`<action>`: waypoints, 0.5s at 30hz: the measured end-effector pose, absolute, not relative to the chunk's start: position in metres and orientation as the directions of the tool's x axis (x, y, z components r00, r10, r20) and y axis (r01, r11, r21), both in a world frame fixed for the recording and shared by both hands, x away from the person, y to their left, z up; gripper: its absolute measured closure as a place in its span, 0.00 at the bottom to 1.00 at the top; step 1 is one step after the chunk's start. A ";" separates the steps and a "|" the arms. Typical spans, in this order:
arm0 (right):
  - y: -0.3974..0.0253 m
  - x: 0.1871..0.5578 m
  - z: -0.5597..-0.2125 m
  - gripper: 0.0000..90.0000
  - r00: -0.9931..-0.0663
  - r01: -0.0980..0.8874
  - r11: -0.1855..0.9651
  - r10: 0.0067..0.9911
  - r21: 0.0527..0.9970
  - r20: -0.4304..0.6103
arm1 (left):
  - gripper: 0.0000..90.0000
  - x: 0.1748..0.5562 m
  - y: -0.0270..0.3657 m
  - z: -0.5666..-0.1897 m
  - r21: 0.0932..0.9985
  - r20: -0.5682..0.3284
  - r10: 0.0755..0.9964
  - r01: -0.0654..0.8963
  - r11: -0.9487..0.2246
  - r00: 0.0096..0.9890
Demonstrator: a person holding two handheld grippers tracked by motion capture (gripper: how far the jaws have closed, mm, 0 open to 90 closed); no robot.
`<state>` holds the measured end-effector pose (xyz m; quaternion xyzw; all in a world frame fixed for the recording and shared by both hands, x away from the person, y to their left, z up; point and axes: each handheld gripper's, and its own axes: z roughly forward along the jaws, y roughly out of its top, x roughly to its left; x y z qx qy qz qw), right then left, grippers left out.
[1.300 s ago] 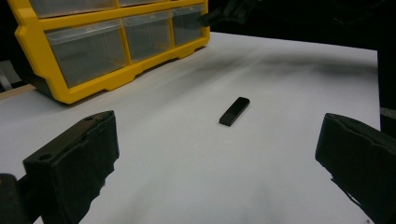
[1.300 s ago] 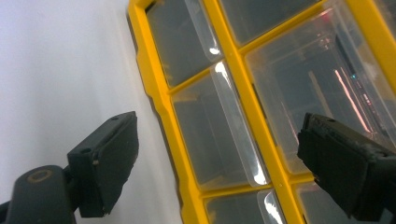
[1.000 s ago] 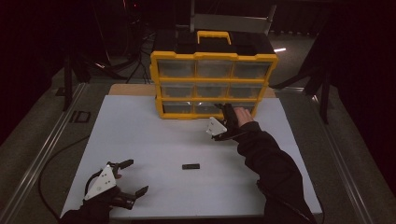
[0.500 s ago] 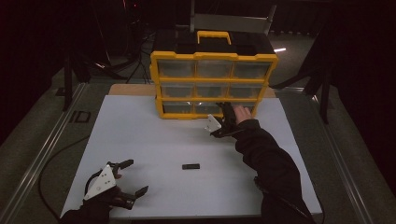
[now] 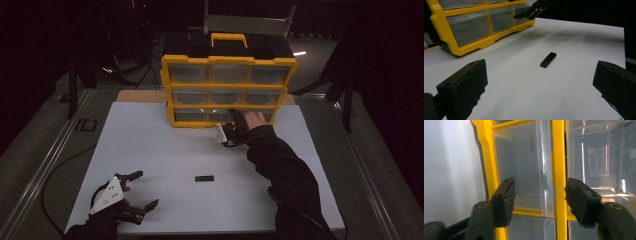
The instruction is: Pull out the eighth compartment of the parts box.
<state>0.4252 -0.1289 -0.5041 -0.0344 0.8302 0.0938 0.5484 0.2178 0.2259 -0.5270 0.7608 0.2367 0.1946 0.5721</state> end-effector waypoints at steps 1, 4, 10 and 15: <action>-0.129 0.426 -0.505 0.49 -0.391 -0.153 0.982 0.044 0.112 -0.919 | 0.00 0.218 0.226 -0.527 0.963 0.025 0.582 0.137 -0.233 0.812; -0.127 0.428 -0.507 0.52 -0.376 -0.143 0.986 0.026 0.085 -0.926 | 0.00 0.218 0.226 -0.527 0.963 0.026 0.582 0.137 -0.234 0.813; -0.123 0.431 -0.509 0.57 -0.369 -0.133 0.990 -0.016 0.036 -0.929 | 0.00 0.218 0.226 -0.527 0.962 0.028 0.579 0.136 -0.237 0.815; -0.121 0.433 -0.510 0.62 -0.361 -0.113 0.993 -0.023 0.020 -0.932 | 0.00 0.218 0.226 -0.527 0.962 0.029 0.579 0.135 -0.238 0.815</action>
